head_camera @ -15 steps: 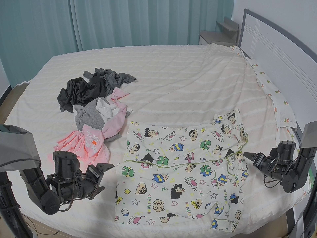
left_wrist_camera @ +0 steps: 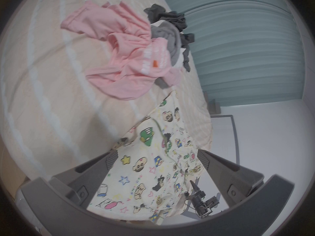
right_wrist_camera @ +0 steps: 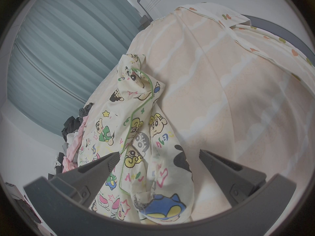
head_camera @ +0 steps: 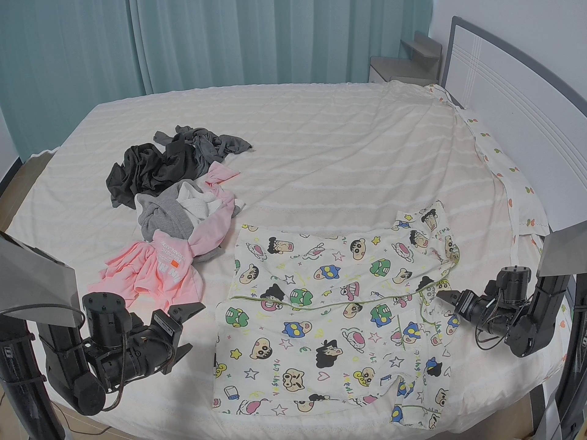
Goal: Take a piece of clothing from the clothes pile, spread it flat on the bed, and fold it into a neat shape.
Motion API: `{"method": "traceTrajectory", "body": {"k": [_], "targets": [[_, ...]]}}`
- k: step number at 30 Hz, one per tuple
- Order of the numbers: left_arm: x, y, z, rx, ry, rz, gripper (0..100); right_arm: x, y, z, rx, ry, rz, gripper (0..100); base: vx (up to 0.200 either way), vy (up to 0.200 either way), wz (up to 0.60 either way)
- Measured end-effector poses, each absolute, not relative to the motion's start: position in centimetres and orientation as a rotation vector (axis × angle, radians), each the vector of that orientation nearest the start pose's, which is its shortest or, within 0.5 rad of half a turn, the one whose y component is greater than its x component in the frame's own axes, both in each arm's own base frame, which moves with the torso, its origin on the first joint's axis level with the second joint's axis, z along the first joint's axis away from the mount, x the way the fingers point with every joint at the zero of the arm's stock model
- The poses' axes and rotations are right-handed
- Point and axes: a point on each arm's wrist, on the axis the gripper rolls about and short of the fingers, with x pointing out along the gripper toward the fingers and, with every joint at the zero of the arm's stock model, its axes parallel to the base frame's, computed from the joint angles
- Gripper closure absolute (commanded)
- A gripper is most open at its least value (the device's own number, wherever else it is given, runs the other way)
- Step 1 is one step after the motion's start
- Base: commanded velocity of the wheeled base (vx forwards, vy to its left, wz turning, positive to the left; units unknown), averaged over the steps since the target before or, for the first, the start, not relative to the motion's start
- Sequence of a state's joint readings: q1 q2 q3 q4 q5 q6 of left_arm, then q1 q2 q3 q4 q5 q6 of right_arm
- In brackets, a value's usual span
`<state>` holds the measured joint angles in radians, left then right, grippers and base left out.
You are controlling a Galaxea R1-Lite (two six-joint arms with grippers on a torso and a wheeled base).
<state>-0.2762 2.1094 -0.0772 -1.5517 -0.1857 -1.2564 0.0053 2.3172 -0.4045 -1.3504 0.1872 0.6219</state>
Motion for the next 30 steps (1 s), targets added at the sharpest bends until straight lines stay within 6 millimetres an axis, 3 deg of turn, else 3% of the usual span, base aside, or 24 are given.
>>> {"method": "traceTrajectory", "body": {"k": [5,6,19,30], "targets": [[22.2,-6.7,1.5,-1.18,0.726,-0.068,0,30.4,0.8,-2.8,0.644,0.591,0.018,0,0.0,0.0,0.0],[22.2,-6.8,1.4,-1.18,0.728,-0.066,0,30.4,0.8,-2.9,0.643,0.593,0.018,100,0.0,0.0,0.0],[22.2,-6.7,1.1,-1.177,0.736,-0.053,0,30.2,0.8,-3.5,0.64,0.61,0.002,100,0.0,0.0,0.0],[22.2,-6.7,1.1,-1.176,0.737,-0.05,0,30.3,-0.5,-2.8,0.621,0.501,-0.11,100,0.0,0.0,0.0]]}}
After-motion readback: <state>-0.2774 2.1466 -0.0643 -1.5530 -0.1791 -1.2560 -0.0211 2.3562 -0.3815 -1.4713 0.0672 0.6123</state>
